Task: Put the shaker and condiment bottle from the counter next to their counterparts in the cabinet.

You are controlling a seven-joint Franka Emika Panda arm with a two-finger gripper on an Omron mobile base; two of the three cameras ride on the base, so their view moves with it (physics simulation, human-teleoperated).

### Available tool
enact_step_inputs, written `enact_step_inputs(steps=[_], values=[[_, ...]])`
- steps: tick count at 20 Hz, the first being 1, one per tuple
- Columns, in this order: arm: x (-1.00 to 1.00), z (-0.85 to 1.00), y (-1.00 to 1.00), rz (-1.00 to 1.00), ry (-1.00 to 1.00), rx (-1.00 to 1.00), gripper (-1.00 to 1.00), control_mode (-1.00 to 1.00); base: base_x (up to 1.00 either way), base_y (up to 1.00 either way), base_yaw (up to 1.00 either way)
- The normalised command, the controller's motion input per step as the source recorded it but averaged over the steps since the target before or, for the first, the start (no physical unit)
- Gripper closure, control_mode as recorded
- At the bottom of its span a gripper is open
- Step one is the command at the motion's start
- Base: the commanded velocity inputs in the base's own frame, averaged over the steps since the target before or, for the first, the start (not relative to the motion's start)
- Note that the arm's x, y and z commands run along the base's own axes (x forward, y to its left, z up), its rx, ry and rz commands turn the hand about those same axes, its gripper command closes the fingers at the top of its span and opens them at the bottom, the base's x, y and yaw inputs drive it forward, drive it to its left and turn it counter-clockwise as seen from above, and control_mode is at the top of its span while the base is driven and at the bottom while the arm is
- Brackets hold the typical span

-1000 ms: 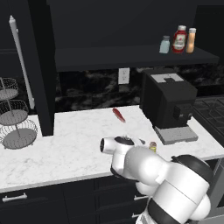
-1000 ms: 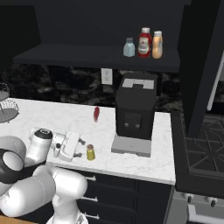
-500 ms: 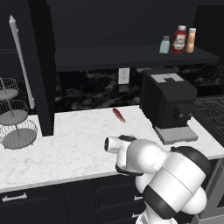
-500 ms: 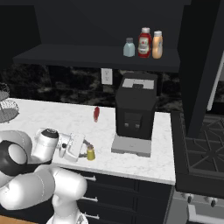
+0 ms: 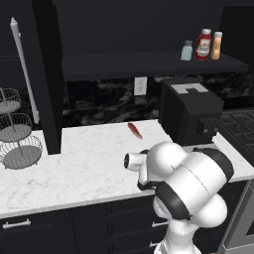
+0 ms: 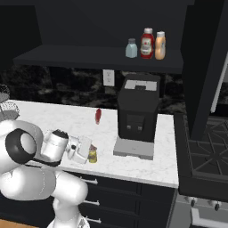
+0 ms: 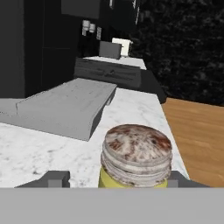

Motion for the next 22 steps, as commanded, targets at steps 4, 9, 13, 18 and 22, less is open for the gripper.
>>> enact_step_inputs(steps=[4,9,13,18,22], values=[[0.00,0.07,-0.29,0.00,0.03,0.05,1.00,-1.00,0.00,0.00,0.00],[-0.17,0.30,-0.11,0.04,0.00,0.02,1.00,-1.00,0.00,0.00,0.00],[-0.59,0.19,0.00,0.08,0.00,0.00,1.00,-1.00,0.00,0.00,0.00],[-0.45,0.42,0.00,0.10,0.00,0.01,1.00,-1.00,0.00,0.00,0.00],[-0.48,0.58,0.00,0.10,0.00,0.00,1.00,-1.00,0.00,0.00,0.00]])
